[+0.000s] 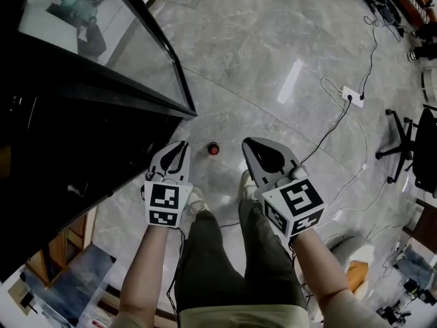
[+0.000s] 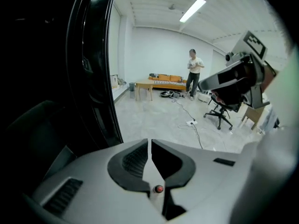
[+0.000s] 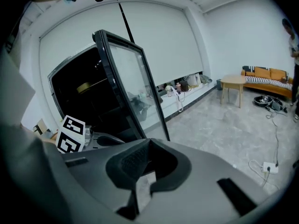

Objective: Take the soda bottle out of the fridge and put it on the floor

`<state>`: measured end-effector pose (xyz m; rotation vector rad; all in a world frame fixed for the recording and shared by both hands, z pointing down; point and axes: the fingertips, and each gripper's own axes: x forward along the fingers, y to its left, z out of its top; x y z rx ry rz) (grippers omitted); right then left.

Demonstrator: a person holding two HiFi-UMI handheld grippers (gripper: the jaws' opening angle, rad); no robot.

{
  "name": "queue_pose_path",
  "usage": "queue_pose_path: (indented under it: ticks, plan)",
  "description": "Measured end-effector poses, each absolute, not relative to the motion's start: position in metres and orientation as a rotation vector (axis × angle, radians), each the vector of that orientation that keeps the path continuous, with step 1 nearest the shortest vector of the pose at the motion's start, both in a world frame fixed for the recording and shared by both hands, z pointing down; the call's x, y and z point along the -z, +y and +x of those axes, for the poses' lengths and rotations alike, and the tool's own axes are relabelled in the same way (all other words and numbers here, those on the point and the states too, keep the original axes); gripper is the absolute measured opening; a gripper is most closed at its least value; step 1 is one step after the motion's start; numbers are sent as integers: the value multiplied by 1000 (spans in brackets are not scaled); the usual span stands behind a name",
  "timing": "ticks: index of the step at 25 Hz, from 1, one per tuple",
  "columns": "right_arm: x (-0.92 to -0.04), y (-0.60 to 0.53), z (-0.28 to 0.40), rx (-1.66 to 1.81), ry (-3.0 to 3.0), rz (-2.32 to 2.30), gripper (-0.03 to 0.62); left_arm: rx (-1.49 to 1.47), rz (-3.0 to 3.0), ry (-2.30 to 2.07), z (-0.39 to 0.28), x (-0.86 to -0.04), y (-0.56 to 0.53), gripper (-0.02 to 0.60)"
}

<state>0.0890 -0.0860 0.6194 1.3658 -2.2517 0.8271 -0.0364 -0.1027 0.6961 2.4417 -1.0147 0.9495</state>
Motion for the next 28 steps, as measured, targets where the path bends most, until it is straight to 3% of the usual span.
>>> queue_pose_path:
  ticks: [28]
  plan:
    - [-188, -34, 47, -179, -2527, 1422, -3, -649, 2780, -1284, -76, -244, -63, 18]
